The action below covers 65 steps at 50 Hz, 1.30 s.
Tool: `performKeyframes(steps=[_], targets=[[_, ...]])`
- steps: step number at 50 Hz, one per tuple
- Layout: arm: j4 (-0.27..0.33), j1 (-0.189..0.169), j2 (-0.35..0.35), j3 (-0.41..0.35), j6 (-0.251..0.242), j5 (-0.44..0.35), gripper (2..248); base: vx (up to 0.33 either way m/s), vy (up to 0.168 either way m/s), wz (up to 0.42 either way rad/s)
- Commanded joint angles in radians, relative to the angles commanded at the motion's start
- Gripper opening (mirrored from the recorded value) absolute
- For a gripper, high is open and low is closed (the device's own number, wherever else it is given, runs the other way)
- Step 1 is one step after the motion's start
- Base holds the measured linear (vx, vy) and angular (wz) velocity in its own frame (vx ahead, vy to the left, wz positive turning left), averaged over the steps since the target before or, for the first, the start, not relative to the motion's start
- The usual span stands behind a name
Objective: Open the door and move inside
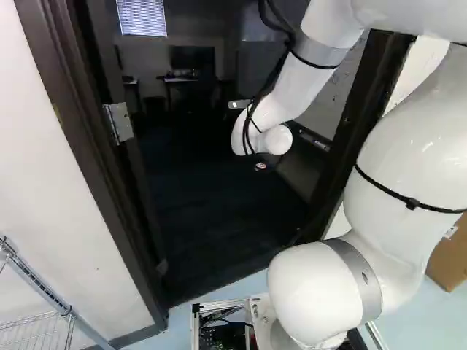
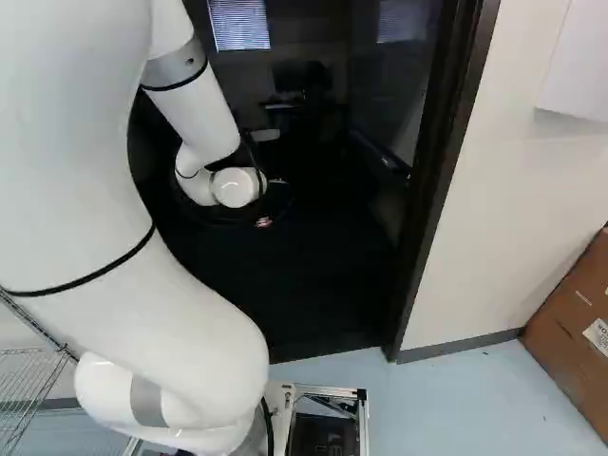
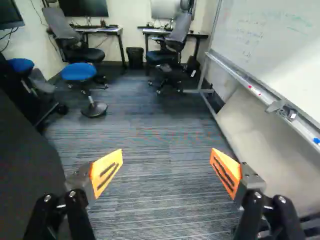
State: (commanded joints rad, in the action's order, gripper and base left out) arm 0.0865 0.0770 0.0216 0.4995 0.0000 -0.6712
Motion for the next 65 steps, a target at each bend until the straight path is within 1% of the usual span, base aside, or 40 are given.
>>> performKeyframes(steps=[13, 18, 65], targets=[[0.0, -0.011, 0.072, -0.07, 0.0, 0.0, 247, 0.0, 0.0, 0.0], [0.0, -0.013, 0.085, -0.083, 0.0, 0.0, 247, 0.0, 0.0, 0.0], [0.0, -0.014, 0.09, -0.087, 0.0, 0.0, 247, 0.0, 0.0, 0.0]])
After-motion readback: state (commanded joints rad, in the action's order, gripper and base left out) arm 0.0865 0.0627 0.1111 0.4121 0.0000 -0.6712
